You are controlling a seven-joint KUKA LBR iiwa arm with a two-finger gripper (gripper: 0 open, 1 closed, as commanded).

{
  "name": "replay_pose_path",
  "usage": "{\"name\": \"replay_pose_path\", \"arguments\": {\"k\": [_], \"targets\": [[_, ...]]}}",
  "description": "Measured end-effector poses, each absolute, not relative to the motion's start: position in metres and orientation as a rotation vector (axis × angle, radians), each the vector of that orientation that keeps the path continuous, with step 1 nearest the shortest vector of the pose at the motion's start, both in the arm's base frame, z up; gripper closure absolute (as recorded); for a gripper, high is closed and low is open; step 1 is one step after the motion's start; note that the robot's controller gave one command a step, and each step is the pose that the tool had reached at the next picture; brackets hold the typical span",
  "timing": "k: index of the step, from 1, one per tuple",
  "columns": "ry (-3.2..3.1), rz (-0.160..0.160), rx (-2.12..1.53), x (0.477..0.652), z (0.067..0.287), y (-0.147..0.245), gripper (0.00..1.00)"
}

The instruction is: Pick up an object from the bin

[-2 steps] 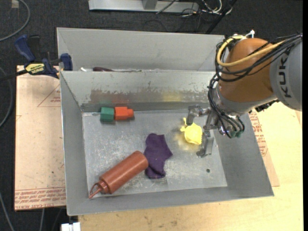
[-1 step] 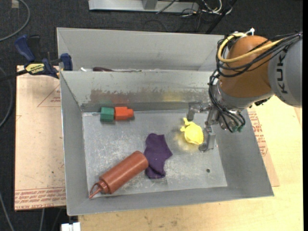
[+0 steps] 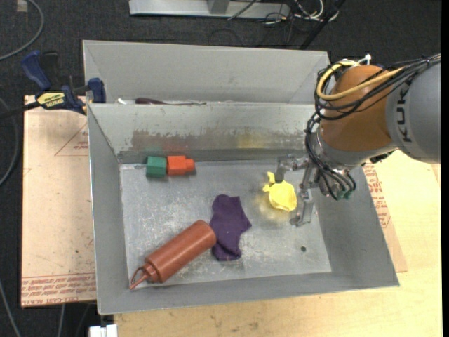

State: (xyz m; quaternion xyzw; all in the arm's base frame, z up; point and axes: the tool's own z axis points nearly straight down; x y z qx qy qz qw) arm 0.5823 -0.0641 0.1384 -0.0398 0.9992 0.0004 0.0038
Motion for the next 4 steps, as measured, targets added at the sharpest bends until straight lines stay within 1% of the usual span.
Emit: {"name": "replay_pose_path", "arguments": {"k": [1,2,3,4], "targets": [[3.137,0.001,-0.06,0.606,0.129,-0.062,0.0],[3.072,-0.003,-0.579,0.643,0.072,-0.095,1.0],[3.072,-0.002,-0.579,0.643,0.072,-0.095,1.0],[3.068,0.003,-0.626,0.633,0.116,-0.099,1.0]]}}
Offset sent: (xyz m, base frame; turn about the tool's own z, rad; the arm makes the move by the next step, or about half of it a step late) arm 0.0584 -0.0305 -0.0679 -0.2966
